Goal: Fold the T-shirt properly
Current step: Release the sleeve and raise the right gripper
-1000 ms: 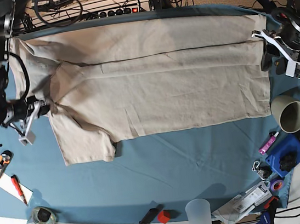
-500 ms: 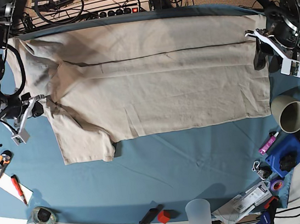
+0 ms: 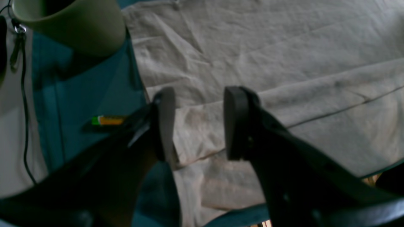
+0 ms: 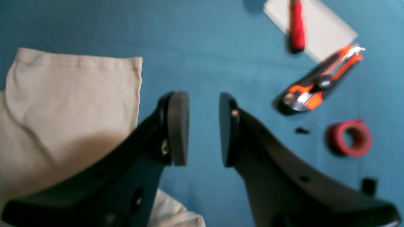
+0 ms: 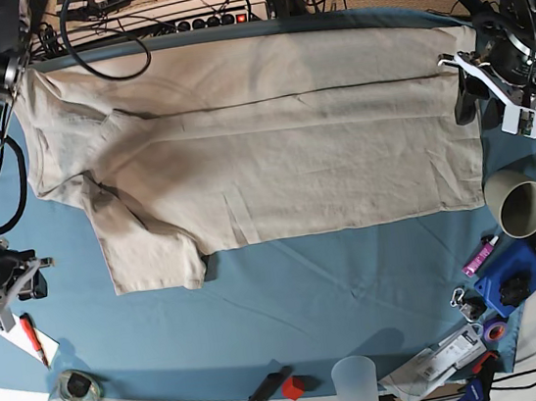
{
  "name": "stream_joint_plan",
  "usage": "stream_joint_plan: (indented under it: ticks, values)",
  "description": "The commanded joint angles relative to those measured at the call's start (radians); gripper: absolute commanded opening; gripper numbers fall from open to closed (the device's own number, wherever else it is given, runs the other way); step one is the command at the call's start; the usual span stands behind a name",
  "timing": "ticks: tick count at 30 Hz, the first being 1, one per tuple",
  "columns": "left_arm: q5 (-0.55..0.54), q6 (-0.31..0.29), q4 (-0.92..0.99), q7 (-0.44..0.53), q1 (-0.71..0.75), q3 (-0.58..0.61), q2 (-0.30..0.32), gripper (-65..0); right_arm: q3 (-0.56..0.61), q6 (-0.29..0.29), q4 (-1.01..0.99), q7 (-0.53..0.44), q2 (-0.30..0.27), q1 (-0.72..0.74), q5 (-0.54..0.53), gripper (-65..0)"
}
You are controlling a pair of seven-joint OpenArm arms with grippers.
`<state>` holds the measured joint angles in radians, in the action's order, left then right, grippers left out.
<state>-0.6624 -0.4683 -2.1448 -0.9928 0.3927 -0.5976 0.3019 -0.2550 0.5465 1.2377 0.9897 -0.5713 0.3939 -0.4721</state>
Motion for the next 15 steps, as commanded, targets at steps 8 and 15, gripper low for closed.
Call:
stream_joint_plan:
  ticks: [8,15]
  values:
    - [-0.011,0.000,-0.014,0.026,-0.003,-0.007,0.011,-39.0,0.103,0.050,-0.431,-0.114,0.000,0.235,-0.006,-48.0]
    - [-0.011,0.000,-0.014,0.025,-0.003,-0.007,0.011,-39.0,0.144,0.040,-0.534,-0.167,0.104,0.265,0.068,-48.0]
